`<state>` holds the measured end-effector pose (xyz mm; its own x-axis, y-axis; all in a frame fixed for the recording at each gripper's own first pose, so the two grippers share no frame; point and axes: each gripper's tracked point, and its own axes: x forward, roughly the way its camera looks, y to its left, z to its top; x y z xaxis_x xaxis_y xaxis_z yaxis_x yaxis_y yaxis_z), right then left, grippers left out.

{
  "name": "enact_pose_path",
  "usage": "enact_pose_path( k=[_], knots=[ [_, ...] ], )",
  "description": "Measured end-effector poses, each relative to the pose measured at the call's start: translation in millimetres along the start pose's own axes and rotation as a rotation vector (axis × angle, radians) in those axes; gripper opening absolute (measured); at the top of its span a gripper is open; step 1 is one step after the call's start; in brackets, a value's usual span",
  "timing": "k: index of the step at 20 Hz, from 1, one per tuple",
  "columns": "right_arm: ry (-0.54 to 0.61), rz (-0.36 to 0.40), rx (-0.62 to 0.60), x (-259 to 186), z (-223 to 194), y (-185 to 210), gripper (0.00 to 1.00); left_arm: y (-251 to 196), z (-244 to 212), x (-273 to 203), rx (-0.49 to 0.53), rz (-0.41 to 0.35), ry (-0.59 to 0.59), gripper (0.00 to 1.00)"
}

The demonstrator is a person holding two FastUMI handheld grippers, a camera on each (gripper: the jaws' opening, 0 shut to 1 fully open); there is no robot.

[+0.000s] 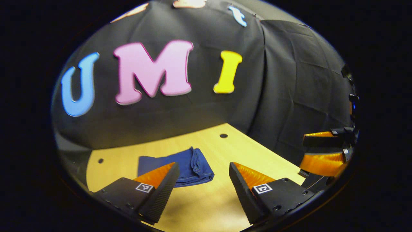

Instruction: Grasp the waist and the cuffs of the jeans and fold them to make the two legs overlap; first hold the waist and fold one-third of the jeans toward the cuffs, then hold the cuffs and fold the remaining one-third in the same direction to finish folding.

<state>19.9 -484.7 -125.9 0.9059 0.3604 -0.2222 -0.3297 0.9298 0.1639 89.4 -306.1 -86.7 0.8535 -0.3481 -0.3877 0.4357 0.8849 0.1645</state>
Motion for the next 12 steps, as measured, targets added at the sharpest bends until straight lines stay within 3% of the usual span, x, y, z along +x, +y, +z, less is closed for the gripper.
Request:
enact_pose_path(
  k=[4,7,12],
  knots=[
    [-0.135,-0.105,-0.063,-72.2,48.6,18.5,0.98,-0.1,17.2,-131.5,-0.053,0.153,-0.162,0.96],
    [-0.194,-0.187,-0.039,-116.6,62.4,28.9,0.98,-7.0,20.4,-208.1,-0.125,0.211,-0.244,0.97],
    [-0.216,-0.131,-0.045,-143.8,62.8,62.0,0.98,-9.6,22.2,-272.6,-0.106,0.304,-0.305,0.96]
  ],
)
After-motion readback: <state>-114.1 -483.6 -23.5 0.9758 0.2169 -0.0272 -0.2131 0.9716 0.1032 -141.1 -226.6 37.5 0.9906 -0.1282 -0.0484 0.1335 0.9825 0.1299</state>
